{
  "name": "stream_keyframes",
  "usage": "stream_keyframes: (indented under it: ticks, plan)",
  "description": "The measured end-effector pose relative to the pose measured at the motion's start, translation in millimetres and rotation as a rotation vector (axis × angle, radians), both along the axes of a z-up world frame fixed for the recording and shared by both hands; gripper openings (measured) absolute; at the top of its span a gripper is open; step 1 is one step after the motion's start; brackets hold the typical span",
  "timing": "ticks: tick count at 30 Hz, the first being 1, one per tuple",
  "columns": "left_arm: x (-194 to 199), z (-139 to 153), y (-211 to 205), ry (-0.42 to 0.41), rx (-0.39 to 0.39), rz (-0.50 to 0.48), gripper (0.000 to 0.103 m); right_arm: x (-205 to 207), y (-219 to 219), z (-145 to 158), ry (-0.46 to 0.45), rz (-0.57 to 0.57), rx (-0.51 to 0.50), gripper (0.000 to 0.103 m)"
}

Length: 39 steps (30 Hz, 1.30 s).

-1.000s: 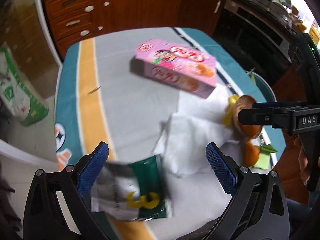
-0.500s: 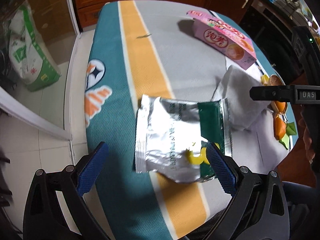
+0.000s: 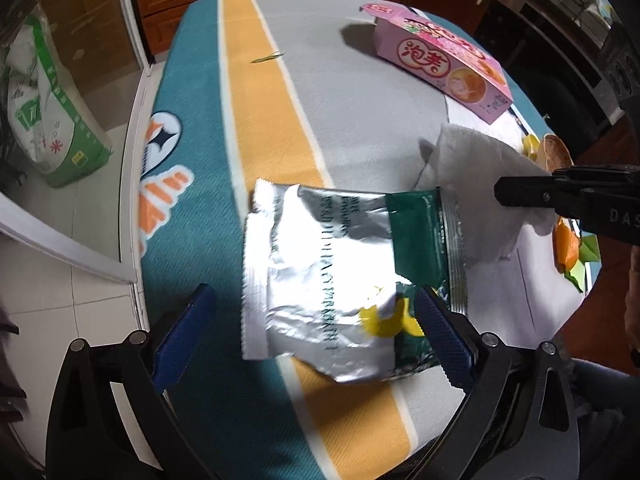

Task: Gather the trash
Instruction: 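Grasp the silver-green snack packet with the left tool while the right tool grasps the white tissue, then lift the snack packet and white tissue off the table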

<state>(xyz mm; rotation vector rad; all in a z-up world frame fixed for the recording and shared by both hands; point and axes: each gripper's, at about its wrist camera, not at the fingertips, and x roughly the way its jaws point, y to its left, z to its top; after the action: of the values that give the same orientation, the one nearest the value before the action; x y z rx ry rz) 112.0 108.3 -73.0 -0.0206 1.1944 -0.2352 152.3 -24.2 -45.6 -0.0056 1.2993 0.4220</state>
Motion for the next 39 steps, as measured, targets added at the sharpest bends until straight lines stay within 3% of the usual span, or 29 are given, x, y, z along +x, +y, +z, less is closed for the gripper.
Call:
stream_keyframes:
  ticks: [10,13,14,15,16,17,19,29,32,35,37,39]
  plan:
    - [-3.3,-4.9,-50.3,-0.048,0.09,-0.126,0.098,-2.6,-9.9,-16.7,0.057,-0.028,0.034,0.023]
    - [-9.5,0.4,-60.6,-0.092,0.112,-0.147,0.07,-2.7,-15.5,-17.8,0.059,-0.046,0.038,0.023]
    - [-10.5,2.3,-61.4,-0.096,0.112,-0.143,0.05,-2.6,-18.6,-17.1,0.054,-0.057,0.039,0.021]
    - [-9.1,5.2,-59.4,-0.098,0.116,-0.122,0.022,-3.0,-21.4,-15.2,0.047,-0.065,0.036,0.018]
    - [-7.7,6.0,-56.9,-0.092,0.114,-0.106,0.009,-3.2,-25.9,-12.5,0.035,-0.075,0.037,0.01]
    - [-5.3,6.4,-52.6,-0.077,0.103,-0.09,0.002,-3.4,-31.5,-9.1,0.023,-0.086,0.042,0.008]
    - [-2.1,7.6,-43.4,-0.044,0.052,-0.063,0.0,-2.7,-37.1,-3.4,0.014,-0.101,0.071,0.008]
    - [-1.3,54.7,-44.8,-0.138,0.05,-0.025,0.0,-2.0,-68.3,37.2,-0.076,-0.144,0.156,0.008]
    - [1.3,67.3,-52.2,-0.167,0.065,-0.057,0.0,0.1,-78.3,46.5,-0.101,-0.151,0.162,0.008]
    - [4.2,62.0,-58.0,-0.123,0.026,-0.123,0.003,-0.6,-85.3,44.6,-0.094,-0.154,0.168,0.008]
    - [2.9,52.2,-62.1,-0.072,0.021,-0.168,0.015,-4.8,-86.9,41.6,-0.091,-0.152,0.168,0.008]
    - [-6.9,44.0,-64.3,-0.028,0.022,-0.199,0.064,-7.5,-88.3,38.6,-0.083,-0.152,0.174,0.008]
